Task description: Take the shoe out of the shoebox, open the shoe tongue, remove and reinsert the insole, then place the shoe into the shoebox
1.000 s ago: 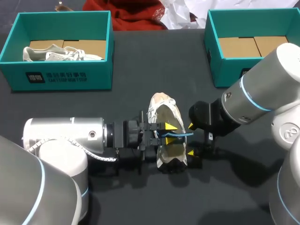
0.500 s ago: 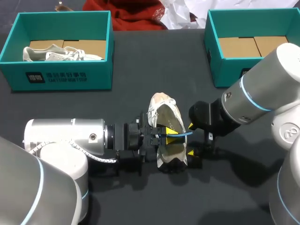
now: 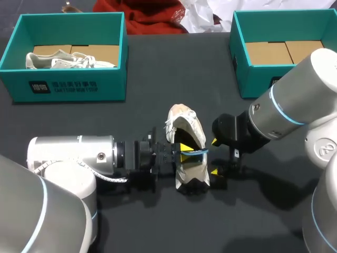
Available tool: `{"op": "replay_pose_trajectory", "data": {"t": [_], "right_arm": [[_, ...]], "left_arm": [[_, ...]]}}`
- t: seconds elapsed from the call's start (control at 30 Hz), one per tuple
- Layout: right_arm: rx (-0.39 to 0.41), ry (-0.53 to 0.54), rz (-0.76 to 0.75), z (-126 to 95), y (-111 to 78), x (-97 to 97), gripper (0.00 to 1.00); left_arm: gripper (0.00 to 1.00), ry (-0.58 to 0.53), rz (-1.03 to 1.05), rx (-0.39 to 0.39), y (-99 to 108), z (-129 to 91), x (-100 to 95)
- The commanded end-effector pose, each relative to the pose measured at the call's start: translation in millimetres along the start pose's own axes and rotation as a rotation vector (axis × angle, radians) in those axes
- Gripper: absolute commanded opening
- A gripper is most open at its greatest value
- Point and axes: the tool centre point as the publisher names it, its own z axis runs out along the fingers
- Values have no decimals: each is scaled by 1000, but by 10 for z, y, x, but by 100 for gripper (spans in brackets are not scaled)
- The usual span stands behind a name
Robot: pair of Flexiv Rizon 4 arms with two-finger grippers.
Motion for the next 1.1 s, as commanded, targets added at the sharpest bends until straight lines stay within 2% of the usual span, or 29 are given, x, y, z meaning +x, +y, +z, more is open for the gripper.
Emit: {"op": "replay_pose_trajectory", "data": {"t": [0.03,0.2,0.4,0.47,0.53,0.67,1.1], "right_arm": [[0,-2,-1,8,-4,15,100],[0,-2,-1,8,-4,15,100],[0,-2,-1,8,-4,15,100],[0,-2,-1,8,-4,15,100],[0,-2,-1,8,-4,15,100],[0,-2,-1,8,-4,15,100],[0,-2,-1,8,-4,15,100]], "left_arm": [[0,-3,-4,-13,90,21,-13],[0,-24,-18,-32,160,9,-36],[0,-29,-31,-15,55,1,-42],[14,-29,-37,-11,9,2,-45],[21,-29,-60,0,-37,2,-49],[30,-30,-64,0,-139,8,-54],[25,-32,-29,-26,-406,86,-40]]}}
